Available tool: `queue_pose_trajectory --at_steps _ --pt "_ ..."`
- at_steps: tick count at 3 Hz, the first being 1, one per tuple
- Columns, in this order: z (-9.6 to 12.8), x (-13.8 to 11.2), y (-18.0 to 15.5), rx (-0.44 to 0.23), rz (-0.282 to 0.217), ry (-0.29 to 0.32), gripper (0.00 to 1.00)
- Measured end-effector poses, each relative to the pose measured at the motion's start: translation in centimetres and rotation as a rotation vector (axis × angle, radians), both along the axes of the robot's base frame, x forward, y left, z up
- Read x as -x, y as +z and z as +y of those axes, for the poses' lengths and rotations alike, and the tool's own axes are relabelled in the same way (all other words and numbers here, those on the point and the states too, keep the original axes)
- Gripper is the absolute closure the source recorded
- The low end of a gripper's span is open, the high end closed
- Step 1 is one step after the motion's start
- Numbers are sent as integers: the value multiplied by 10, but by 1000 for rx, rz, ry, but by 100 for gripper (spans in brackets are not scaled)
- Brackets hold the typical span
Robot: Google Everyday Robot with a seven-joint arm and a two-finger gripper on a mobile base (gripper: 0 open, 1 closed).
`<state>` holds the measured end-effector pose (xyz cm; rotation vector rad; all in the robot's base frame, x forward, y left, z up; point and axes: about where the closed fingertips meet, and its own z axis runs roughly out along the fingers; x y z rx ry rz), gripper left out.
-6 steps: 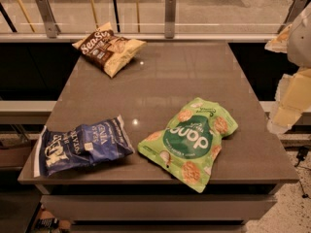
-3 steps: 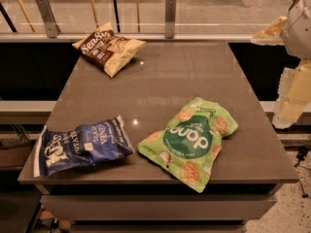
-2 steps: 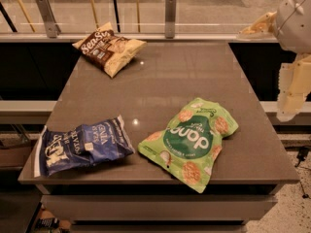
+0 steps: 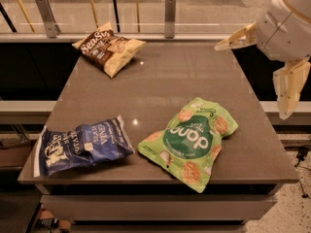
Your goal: Move green rice chip bag near brown chip bag
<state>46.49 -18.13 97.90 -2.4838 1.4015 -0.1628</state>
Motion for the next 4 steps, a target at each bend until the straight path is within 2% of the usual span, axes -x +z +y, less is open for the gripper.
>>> queue_pose_trajectory --at_steps 1,2,3,4 --pt "0 2 -28 60 -29 110 0" --pt "1 0 -27 62 -32 112 0" --pt "8 -8 -35 70 -8 134 0" --pt "19 -14 -52 51 13 170 0"
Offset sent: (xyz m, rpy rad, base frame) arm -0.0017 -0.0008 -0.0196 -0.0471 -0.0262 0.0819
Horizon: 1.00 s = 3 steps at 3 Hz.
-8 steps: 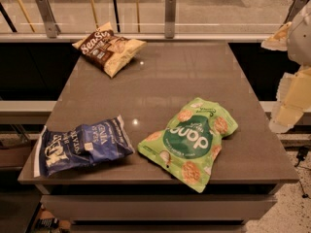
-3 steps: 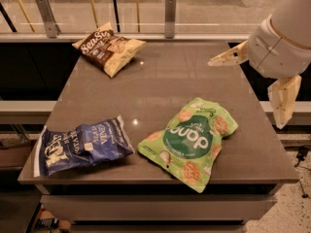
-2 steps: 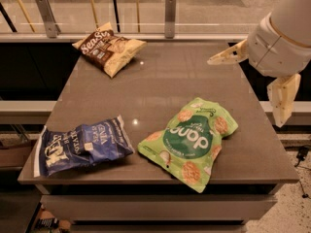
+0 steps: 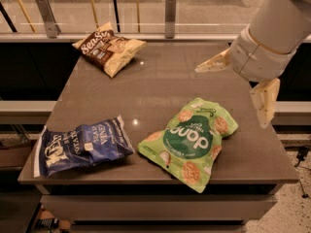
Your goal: Move green rice chip bag near brown chip bag
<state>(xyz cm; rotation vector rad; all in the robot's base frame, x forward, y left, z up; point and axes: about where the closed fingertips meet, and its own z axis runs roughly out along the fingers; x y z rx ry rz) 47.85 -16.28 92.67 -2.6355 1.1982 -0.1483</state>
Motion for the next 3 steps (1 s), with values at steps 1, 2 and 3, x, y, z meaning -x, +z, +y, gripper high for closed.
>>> queue_pose_trajectory --at_steps 1,2,3 --pt "13 0 -26 -29 41 48 0" --pt "30 5 -57 -70 88 95 0" --pt "54 11 -83 -108 127 152 0"
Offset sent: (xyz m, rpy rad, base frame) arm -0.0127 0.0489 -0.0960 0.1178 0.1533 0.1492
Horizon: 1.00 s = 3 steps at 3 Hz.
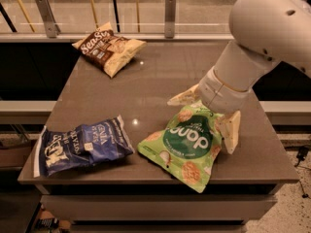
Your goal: Move green rice chip bag near brown chip bag
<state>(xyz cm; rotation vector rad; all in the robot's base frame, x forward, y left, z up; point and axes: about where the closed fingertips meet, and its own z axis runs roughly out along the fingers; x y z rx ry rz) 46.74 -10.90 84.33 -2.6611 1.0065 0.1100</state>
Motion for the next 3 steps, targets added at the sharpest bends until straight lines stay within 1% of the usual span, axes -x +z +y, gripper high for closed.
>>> queue_pose_trajectory --at_steps 1,2,3 --pt "23 3 -22 -27 53 58 0" --pt "23 3 -22 -27 51 58 17" --pt "24 3 -21 -26 49 59 41"
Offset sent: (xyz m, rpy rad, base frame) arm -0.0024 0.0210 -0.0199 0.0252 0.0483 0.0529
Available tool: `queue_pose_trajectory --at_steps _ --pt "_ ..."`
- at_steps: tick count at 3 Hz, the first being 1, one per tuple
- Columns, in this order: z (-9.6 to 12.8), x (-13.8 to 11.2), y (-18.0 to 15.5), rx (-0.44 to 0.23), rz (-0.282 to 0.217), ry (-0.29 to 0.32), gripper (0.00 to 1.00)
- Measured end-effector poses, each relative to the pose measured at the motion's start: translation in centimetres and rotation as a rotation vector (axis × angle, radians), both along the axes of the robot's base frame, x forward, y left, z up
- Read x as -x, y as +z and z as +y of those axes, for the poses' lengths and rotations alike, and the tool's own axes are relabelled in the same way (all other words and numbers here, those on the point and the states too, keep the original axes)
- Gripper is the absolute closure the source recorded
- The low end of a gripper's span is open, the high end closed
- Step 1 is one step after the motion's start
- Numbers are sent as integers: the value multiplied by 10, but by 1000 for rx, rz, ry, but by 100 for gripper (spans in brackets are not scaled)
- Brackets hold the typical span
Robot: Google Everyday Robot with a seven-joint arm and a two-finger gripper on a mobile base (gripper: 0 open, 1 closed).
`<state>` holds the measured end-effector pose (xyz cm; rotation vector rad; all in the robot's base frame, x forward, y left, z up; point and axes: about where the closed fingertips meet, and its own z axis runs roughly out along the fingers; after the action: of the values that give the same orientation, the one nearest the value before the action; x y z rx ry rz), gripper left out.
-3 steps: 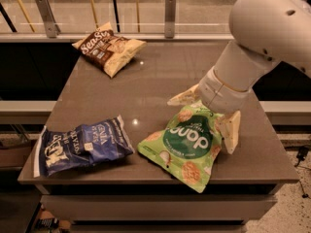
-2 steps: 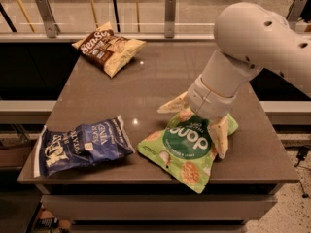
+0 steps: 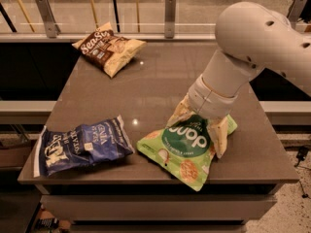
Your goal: Move green rice chip bag near brown chip bag
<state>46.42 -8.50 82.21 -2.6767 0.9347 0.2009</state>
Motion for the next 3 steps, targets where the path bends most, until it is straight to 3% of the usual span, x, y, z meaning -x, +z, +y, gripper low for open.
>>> queue_pose_trajectory --at_steps 2,3 --pt "0 0 5 0 -1 0 87" --pt "0 0 9 0 -1 0 100"
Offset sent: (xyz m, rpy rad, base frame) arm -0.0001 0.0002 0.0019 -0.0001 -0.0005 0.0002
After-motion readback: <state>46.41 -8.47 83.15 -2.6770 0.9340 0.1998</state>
